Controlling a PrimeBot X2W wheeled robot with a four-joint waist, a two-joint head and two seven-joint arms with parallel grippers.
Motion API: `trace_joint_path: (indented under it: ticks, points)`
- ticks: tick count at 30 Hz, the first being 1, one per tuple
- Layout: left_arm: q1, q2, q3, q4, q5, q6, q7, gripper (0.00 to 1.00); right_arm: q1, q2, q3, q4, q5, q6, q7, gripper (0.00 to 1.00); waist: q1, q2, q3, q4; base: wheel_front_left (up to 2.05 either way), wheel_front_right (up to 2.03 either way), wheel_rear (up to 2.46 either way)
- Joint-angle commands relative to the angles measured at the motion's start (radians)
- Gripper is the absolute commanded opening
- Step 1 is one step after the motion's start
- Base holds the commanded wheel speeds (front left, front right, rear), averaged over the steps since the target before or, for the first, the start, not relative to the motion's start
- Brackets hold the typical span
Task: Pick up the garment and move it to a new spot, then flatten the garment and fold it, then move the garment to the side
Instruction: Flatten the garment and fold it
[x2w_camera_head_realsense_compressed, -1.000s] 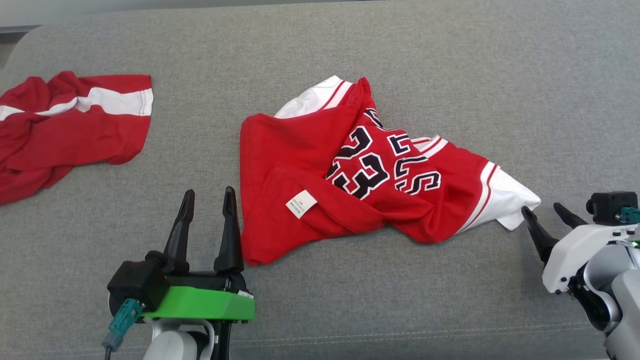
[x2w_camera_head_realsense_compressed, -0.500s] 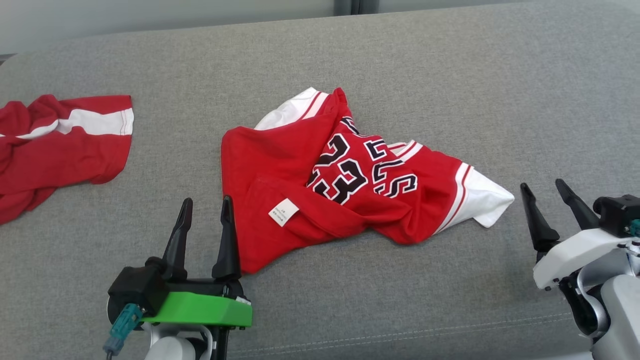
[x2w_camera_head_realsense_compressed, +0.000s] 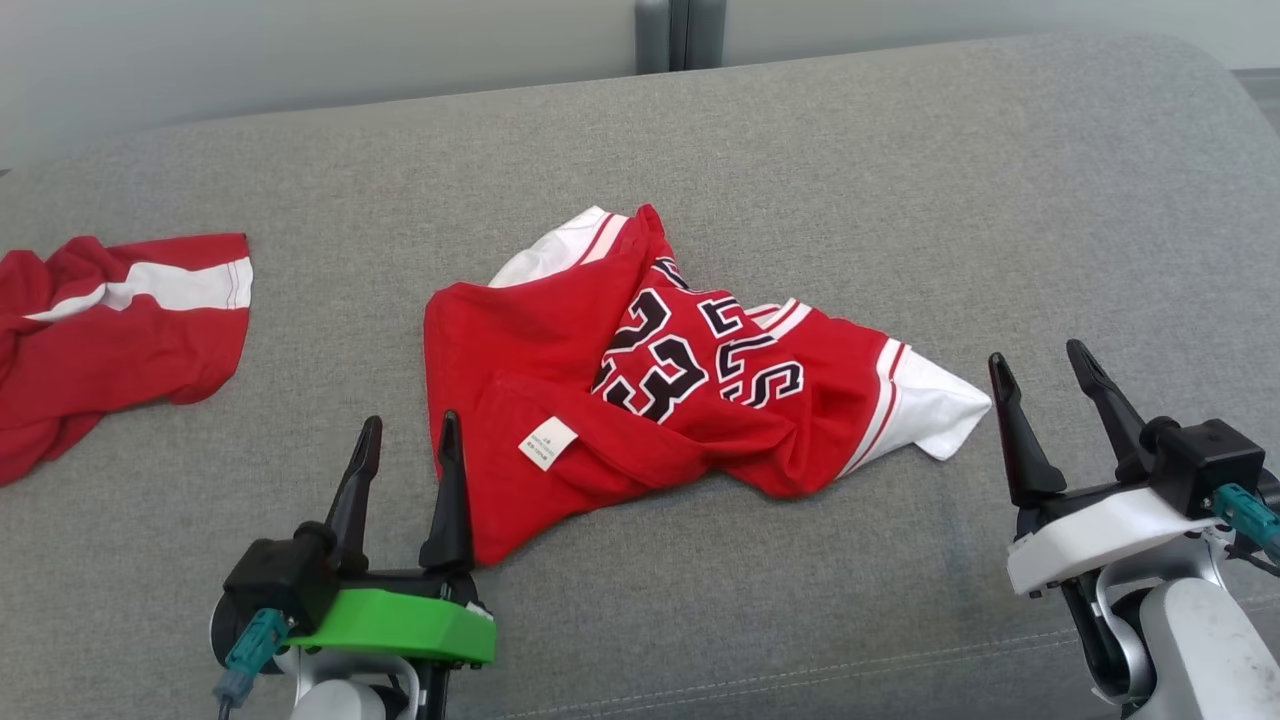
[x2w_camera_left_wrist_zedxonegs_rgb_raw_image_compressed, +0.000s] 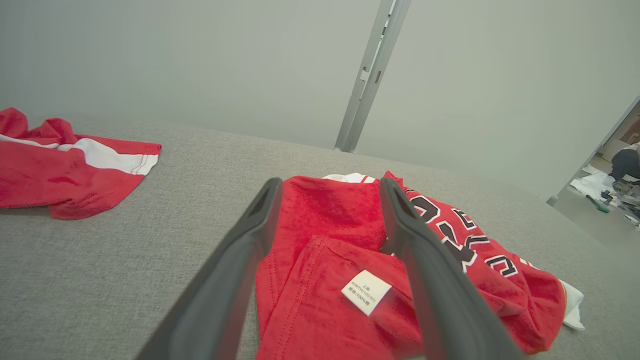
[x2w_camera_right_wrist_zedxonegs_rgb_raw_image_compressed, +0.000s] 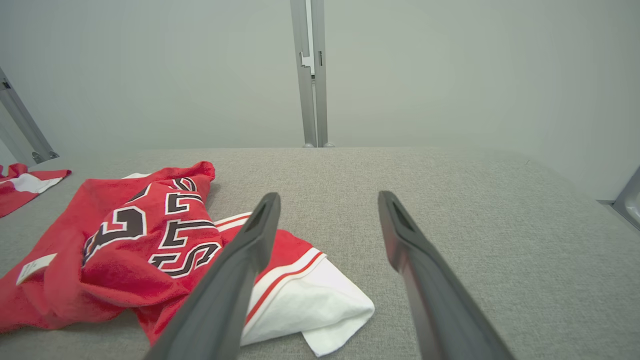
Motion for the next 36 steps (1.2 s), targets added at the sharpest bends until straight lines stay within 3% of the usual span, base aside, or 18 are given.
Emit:
trace_joint_path:
  ticks: [1, 6, 16, 36]
  points:
    - [0.017, 0.002, 0.017, 0.001, 0.008, 0.005, 0.000, 1.00, 0.022, 0.029, -0.022, -0.021, -0.027, -0.001, -0.015, 1.00, 0.0000, 0.0000, -0.012, 0.000, 0.00, 0.00, 0.00]
    - [0.055, 0.002, 0.071, -0.004, 0.040, 0.000, 0.000, 1.00, 0.063, 0.093, -0.059, -0.070, -0.098, -0.001, -0.028, 1.00, 0.0000, 0.0000, -0.038, 0.008, 0.00, 0.00, 0.00]
    - [0.137, 0.005, 0.147, -0.031, 0.079, -0.017, 0.000, 1.00, 0.124, 0.143, -0.071, -0.112, -0.151, -0.001, -0.034, 1.00, 0.0000, 0.0000, -0.089, 0.024, 0.00, 0.00, 0.00]
    - [0.200, 0.004, 0.177, -0.016, 0.097, -0.034, 0.000, 1.00, 0.181, 0.156, -0.058, -0.108, -0.142, -0.001, -0.029, 1.00, 0.0000, 0.0000, -0.148, 0.035, 0.00, 0.00, 0.00]
